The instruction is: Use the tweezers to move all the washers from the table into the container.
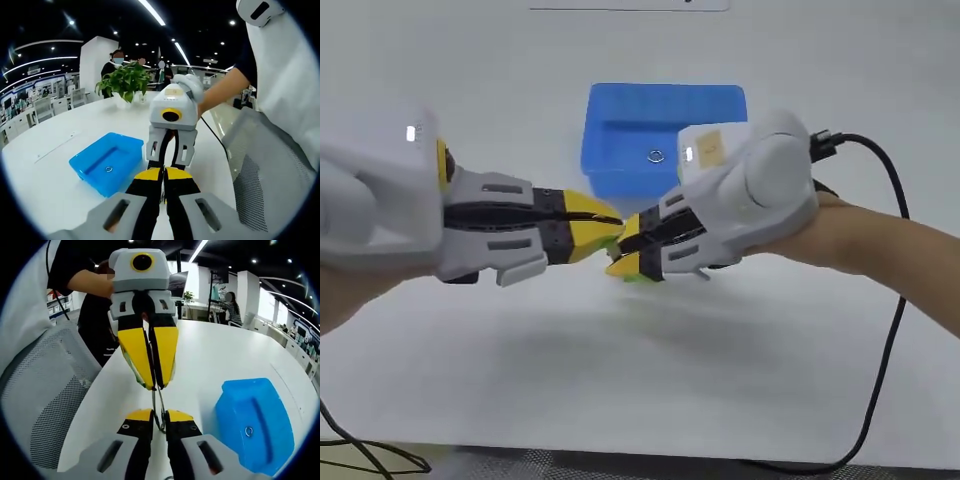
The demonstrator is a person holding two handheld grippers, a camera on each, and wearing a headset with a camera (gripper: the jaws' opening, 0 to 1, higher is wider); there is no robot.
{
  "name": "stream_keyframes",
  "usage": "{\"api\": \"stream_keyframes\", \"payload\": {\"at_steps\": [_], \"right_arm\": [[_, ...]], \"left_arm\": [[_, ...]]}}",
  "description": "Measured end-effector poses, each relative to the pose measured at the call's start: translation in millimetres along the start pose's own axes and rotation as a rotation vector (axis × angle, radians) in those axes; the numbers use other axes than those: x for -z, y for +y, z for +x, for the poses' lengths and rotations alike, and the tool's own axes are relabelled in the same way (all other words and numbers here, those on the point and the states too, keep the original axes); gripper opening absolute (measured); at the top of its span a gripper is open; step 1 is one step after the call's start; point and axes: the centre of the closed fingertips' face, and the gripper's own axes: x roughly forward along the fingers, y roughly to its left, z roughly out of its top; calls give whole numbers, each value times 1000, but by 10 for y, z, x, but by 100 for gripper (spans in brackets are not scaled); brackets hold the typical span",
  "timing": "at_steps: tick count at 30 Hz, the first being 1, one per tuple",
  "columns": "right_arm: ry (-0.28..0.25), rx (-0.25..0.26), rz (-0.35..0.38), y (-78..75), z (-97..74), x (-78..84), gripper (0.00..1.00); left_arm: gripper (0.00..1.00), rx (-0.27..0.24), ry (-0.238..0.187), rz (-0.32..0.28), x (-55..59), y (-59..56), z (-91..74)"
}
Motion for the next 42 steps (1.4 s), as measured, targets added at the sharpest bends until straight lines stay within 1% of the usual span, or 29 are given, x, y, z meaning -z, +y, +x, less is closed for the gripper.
{"api": "stream_keyframes", "payload": {"at_steps": [4, 6, 7, 8, 10, 11, 14, 16, 17, 18, 20, 24, 26, 27, 29, 31, 34, 35, 36, 37, 39, 40, 41, 42], "right_arm": [[-5, 1, -24, 6, -4, 0, 9], [-10, 8, -26, 5, -9, 2, 9], [-13, 12, -24, -1, -11, 6, 9], [-16, 9, -20, 16, -10, 5, 9], [-22, 16, -13, 33, -7, 2, 9], [-24, 31, -13, 22, -11, 10, 9], [-26, 42, 1, 15, -31, 26, 9], [-35, 49, 17, 9, -52, 22, 9], [-36, 52, 23, 4, -62, 18, 9], [-37, 54, 22, 4, -72, 12, 9], [-44, 65, 25, -6, -102, -24, 9], [-59, 88, 23, -28, -168, -110, 9], [-69, 94, 26, -35, -202, -158, 8], [-74, 97, 27, -34, -216, -181, 8], [-81, 99, 25, -24, -244, -229, 9], [-81, 100, 13, -9, -273, -269, 9], [-78, 106, -11, -2, -321, -319, 9], [-73, 109, -25, 2, -340, -338, 9], [-71, 112, -31, 2, -352, -351, 9], [-72, 111, -31, 6, -367, -369, 9], [-71, 111, -41, 9, -400, -409, 9], [-71, 113, -51, 8, -422, -434, 9], [-70, 113, -52, 8, -436, -450, 9], [-72, 116, -59, 0, -459, -478, 9]], "left_arm": [[5, -4, 6, -17, -3, 1, 8], [5, -6, 9, -13, -7, -7, 13], [5, -6, 9, -21, -7, -9, 12], [5, -2, 4, -32, -9, -17, 12], [6, -15, -19, -74, -13, 5, -5], [7, -11, -29, -88, -25, 2, -30], [10, -24, -30, -81, -48, 22, -89], [13, -27, -20, -86, -43, 17, -121], [15, -20, -18, -94, -46, -2, -136], [17, -6, -25, -104, -63, -44, -154], [20, -16, -23, -87, -71, -87, -180], [24, -50, -11, -70, -49, -119, -228], [27, -67, -20, -69, -65, -130, -257], [27, -65, -32, -67, -89, -158, -283], [29, -71, -36, -70, -116, -185, -313], [36, -95, -28, -43, -135, -185, -351], [46, -125, -35, -42, -158, -166, -401], [48, -131, -36, -46, -159, -162, -414], [49, -138, -41, -60, -156, -157, -431], [51, -133, -51, -84, -159, -168, -439], [60, -142, -45, -84, -144, -158, -456], [66, -159, -38, -79, -136, -135, -476], [72, -166, -39, -81, -139, -128, -492], [75, -175, -44, -81, -147, -115, -509]]}}
